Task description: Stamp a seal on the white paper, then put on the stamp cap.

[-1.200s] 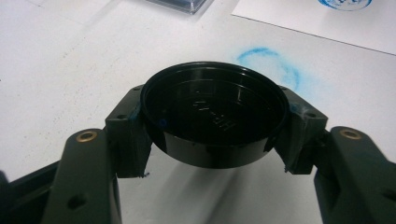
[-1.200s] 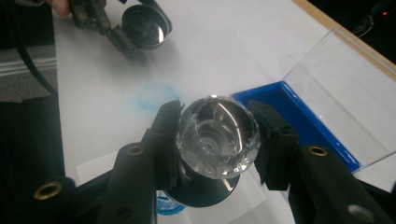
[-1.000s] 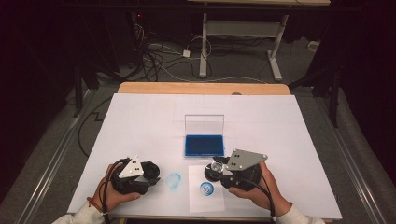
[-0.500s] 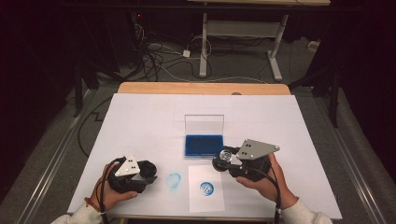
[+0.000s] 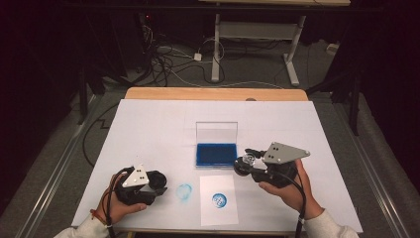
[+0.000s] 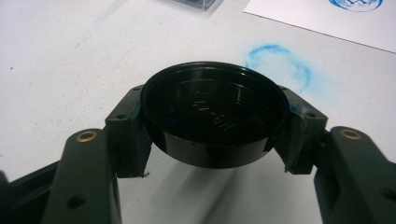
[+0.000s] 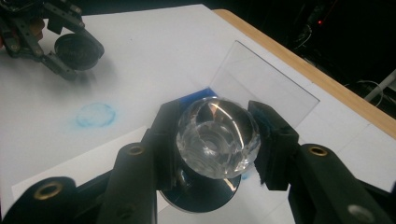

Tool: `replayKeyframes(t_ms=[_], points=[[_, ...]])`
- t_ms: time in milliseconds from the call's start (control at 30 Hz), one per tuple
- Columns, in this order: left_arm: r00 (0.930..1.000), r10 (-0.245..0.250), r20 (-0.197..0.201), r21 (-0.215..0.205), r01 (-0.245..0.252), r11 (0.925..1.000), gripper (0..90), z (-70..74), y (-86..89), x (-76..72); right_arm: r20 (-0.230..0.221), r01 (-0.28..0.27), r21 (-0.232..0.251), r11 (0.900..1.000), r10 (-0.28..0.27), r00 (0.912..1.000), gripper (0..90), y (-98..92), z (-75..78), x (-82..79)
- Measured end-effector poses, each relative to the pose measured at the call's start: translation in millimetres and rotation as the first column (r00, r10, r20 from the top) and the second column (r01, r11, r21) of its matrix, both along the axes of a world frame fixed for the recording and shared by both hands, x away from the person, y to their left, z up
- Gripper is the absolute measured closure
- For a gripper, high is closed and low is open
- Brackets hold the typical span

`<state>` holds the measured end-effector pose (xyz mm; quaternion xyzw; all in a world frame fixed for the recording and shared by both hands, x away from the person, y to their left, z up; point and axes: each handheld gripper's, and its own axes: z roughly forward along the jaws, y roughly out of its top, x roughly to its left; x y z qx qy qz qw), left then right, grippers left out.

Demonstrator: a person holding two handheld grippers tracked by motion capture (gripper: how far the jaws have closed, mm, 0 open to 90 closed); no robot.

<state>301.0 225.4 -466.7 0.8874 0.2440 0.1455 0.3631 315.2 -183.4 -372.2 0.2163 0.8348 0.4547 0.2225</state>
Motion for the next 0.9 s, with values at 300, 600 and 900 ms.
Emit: replayKeyframes(t_ms=[300,600,900], points=[[1.0000,0.005,-0.006,-0.001,-0.005,1.0000,36.5,-0.8,1.9,-0.1,0.014,0.019,0.017,1.000,-0.019,0.9997,57.3,-5.9,3.1,4.2],[1.0000,0.001,0.006,-0.004,-0.001,1.0000,36.5,1.8,-0.9,-1.3,0.041,0.050,0.047,0.998,-0.052,0.9978,57.3,-20.0,10.5,1.9],[0.9998,-0.021,-0.001,-0.059,0.021,0.9980,36.6,9.4,-6.8,-0.2,0.067,0.075,0.078,0.994,-0.080,0.9945,57.3,-30.3,20.7,-0.7]])
